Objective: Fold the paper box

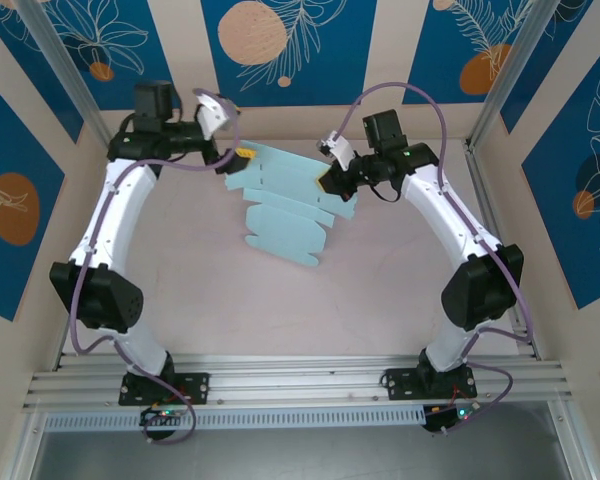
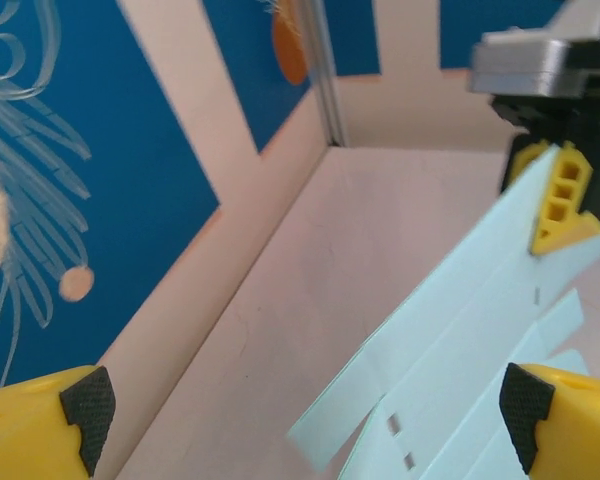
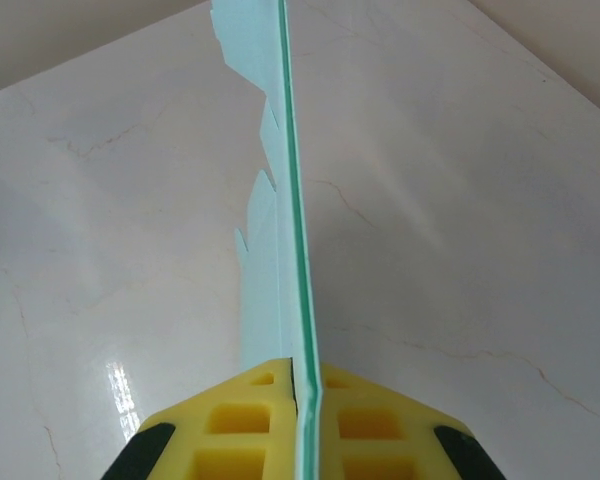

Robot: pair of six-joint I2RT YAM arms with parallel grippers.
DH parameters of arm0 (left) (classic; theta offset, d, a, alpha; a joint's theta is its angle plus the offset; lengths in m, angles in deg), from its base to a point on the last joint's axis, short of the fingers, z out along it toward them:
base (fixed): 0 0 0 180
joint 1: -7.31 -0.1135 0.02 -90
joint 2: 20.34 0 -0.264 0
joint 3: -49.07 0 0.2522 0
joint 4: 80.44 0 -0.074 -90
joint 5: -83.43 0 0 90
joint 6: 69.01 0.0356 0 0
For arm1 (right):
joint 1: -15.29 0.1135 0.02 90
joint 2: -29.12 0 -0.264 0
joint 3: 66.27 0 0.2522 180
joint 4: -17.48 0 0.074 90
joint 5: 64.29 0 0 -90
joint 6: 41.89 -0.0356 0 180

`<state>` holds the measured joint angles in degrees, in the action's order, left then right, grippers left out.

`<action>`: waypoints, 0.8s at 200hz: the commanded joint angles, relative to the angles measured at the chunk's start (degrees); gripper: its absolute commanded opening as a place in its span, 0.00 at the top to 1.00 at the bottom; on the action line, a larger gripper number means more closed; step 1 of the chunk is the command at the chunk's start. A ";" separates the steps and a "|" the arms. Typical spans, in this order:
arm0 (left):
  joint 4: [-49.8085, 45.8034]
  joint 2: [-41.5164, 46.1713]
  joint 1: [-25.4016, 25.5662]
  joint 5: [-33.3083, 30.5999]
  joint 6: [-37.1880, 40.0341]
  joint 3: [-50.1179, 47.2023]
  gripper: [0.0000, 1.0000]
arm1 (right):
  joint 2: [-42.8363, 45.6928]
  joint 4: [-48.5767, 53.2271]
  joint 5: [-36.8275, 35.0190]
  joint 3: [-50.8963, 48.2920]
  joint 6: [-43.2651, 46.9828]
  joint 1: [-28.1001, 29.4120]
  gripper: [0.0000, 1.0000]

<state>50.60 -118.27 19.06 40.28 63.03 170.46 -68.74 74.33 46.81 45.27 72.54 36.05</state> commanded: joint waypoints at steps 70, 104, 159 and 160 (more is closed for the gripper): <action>-17.75 -5.05 7.13 -8.04 17.68 7.18 0.00 | -1.63 5.35 -3.70 3.91 3.00 3.52 1.00; -22.45 -8.59 7.67 -8.18 19.37 11.73 0.02 | -1.71 5.60 -3.70 4.00 3.18 3.79 1.00; -29.36 -15.26 9.06 -9.43 21.56 20.01 0.15 | -2.26 5.10 -3.30 4.01 3.28 4.05 1.00; -29.47 -15.36 9.16 -9.51 21.58 20.04 0.15 | -2.30 5.09 -3.32 4.01 3.23 4.08 1.00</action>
<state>26.97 -131.27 26.97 31.21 81.80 186.81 -69.97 78.68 43.01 47.54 74.81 39.65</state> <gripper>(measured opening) 0.854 0.074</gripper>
